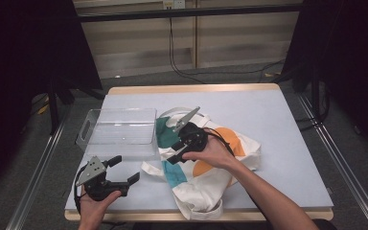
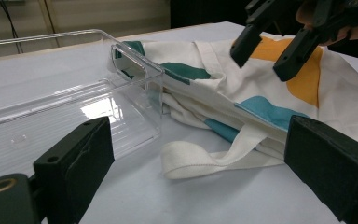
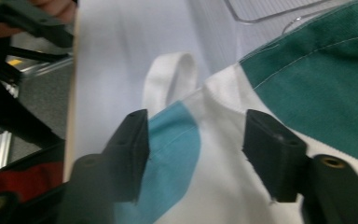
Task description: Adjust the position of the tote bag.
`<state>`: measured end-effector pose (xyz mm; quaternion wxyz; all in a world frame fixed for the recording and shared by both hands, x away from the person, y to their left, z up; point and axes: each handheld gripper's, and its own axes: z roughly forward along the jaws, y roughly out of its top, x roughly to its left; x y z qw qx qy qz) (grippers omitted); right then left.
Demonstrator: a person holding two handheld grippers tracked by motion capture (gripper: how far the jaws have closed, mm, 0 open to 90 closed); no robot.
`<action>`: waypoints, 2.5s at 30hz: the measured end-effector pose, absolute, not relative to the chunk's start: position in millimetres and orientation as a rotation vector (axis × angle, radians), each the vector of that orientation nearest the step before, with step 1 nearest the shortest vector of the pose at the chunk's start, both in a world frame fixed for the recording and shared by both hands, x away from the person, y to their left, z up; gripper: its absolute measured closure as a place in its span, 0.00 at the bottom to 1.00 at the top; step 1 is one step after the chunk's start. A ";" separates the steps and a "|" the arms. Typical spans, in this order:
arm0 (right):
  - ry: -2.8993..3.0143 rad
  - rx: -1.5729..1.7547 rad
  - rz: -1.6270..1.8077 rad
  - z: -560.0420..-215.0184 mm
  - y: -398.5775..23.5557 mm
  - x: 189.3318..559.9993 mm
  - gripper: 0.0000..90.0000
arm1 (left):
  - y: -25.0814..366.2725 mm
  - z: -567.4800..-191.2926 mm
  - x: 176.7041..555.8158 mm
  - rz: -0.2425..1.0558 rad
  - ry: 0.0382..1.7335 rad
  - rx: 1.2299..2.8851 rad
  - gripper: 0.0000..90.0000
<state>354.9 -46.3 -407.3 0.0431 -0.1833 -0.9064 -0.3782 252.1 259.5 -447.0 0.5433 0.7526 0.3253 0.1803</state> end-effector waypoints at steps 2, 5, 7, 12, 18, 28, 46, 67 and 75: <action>-2.784 -0.571 -1.148 -408.5 -43.4 356.3 0.40 | 259.8 -447.1 252.5 0.431 0.768 1.788 0.09; -2.792 -0.586 -1.118 -413.8 -31.6 364.1 0.35 | 259.5 -447.8 252.8 0.422 0.771 1.787 0.09; -2.787 -0.593 -1.120 -415.6 -28.7 365.8 0.35 | 259.2 -447.9 253.1 0.415 0.767 1.790 0.09; -2.793 -0.642 -1.051 -422.2 -12.8 373.5 0.23 | 258.8 -447.8 253.1 0.420 0.764 1.808 0.09; -2.850 -0.657 -0.986 -432.4 4.4 376.7 0.21 | 258.9 -448.5 253.3 0.404 0.760 1.801 0.09; -2.808 -0.684 -0.956 -437.9 3.5 381.3 0.53 | 258.0 -448.0 253.1 0.411 0.754 1.820 0.09; -2.749 -0.663 -1.035 -439.8 -22.7 383.8 0.91 | 260.0 -450.3 255.9 0.399 0.797 1.799 0.06; -2.720 -0.595 -1.150 -416.8 -52.1 386.6 0.90 | 258.0 -450.9 255.6 0.380 0.784 1.816 0.07; -2.731 -0.630 -1.175 -405.2 -76.2 385.1 0.90 | 257.0 -451.1 255.9 0.385 0.768 1.824 0.07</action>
